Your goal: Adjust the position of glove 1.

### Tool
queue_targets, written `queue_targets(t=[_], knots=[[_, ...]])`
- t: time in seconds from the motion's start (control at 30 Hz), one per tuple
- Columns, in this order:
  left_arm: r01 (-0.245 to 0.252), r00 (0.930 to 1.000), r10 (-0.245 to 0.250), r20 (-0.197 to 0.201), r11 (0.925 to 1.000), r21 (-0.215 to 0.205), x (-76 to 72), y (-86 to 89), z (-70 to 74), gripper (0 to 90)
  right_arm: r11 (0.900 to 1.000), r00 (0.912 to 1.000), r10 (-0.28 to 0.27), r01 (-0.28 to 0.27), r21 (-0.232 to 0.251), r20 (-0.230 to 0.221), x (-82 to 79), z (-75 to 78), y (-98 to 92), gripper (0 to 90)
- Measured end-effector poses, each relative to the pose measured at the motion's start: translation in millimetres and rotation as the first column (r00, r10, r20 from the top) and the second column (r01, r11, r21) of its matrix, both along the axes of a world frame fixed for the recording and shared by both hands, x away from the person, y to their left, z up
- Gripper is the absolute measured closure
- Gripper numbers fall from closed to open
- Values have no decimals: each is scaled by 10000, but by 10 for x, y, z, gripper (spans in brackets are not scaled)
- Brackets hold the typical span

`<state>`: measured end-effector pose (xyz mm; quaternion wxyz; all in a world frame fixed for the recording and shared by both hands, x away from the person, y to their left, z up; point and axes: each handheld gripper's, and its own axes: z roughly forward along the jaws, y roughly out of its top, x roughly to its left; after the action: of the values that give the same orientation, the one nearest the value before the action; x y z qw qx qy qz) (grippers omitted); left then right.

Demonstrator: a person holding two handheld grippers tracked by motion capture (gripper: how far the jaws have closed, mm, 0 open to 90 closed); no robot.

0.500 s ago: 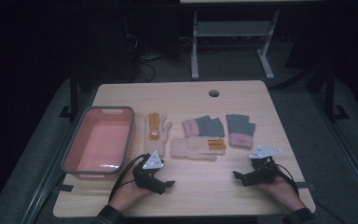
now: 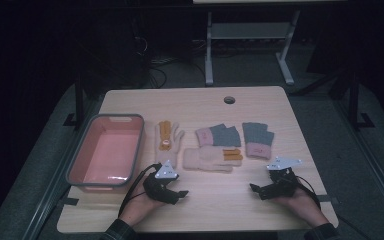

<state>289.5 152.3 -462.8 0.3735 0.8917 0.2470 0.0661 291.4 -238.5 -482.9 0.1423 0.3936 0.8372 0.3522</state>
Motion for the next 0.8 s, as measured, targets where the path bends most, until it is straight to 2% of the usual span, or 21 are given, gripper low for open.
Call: queue_targets(t=[0.1, 0.13, 0.27, 0.3, 0.33, 0.4, 0.47, 0.67, 0.8], knots=[[93, 9998, -97, -152, 9996, -256, 21, -22, 84, 555, 10000, 10000, 6, -6, 16, 5, -5, 0, 3, 17], [125, 9997, -130, -213, 9997, -226, 37, -25, 114, 614, 10000, 10000, -7, 7, 21, -6, -6, 1, 4, 17], [-99, 9998, 95, -153, 9995, -314, 113, -42, 193, 861, 10000, 10000, -9, 9, 20, -6, -6, 1, 4, 17], [-98, 9999, 95, -87, 9996, -251, 141, -44, 214, 893, 10000, 10000, -12, 12, 22, -12, -6, 1, 4, 17], [-180, 9997, 177, -146, 9995, -242, 168, -58, 229, 894, 10000, 10000, -6, 6, 22, -3, -6, 0, 4, 18], [-153, 9999, 153, -4, 9998, -156, 227, -75, 257, 895, 10000, 10000, 6, -6, 19, 4, -5, 0, 3, 17], [-332, 9994, 332, -16, 9992, -234, 289, -101, 267, 895, 10000, 10000, -15, 15, 23, -14, -6, 1, 4, 18], [-523, 9984, 522, 238, 9986, 24, 487, -169, 274, 895, 10000, 10000, 16, -16, 25, -13, -4, 1, 4, 17], [-640, 9971, 643, 417, 9979, -85, 600, -221, 295, 895, 10000, 10000, 54, -54, 16, 8, 0, -1, 4, 18]])
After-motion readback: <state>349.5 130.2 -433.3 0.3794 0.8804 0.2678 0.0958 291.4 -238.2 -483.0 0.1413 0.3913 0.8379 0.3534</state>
